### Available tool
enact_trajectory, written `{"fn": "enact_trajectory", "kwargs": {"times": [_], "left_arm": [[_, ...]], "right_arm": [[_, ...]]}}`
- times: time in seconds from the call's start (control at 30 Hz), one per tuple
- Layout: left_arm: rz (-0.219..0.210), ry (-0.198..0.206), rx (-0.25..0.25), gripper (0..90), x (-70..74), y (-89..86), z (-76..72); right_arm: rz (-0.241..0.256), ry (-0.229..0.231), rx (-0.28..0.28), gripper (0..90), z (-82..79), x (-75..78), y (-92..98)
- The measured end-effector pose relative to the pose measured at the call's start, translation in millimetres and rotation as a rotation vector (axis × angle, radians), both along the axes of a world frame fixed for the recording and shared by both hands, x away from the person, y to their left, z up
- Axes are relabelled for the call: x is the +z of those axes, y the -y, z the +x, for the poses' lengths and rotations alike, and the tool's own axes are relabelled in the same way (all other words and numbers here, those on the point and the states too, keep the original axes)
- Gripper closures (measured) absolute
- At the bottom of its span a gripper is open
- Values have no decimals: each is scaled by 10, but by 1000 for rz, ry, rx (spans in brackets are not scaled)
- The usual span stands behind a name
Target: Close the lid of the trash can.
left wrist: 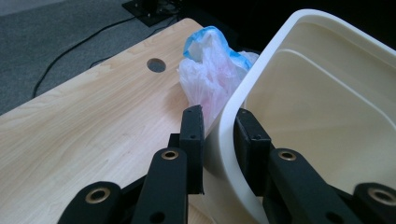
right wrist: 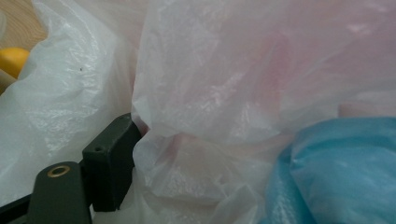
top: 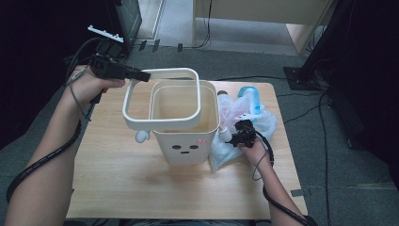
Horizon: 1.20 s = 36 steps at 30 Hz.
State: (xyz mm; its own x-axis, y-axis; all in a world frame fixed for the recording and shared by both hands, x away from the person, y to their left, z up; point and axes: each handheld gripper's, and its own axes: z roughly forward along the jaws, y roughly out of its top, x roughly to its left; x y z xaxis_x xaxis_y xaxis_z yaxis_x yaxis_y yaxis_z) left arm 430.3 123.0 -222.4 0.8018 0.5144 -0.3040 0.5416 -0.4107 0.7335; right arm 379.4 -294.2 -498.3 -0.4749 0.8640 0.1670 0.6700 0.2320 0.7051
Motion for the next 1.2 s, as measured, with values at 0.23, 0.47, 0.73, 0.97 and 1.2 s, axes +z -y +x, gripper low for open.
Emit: {"fn": "enact_trajectory", "kwargs": {"times": [0.23, 0.47, 0.73, 0.97, 1.2], "left_arm": [[0, -7, -11, 755, -24, 98, 10], [-2, -17, -18, 754, -29, 192, 21], [6, -18, -25, 753, -7, 323, 27], [17, -16, -34, 749, 1, 444, 19], [16, -8, -32, 743, 2, 508, 9]], "right_arm": [[0, -3, 0, 211, -5, 2, -4], [1, -4, 1, 211, -4, 2, -3], [0, -2, 1, 210, -5, 1, -2], [-1, -1, 2, 211, -5, 0, -3], [1, -3, 3, 210, -6, 1, -1]]}}
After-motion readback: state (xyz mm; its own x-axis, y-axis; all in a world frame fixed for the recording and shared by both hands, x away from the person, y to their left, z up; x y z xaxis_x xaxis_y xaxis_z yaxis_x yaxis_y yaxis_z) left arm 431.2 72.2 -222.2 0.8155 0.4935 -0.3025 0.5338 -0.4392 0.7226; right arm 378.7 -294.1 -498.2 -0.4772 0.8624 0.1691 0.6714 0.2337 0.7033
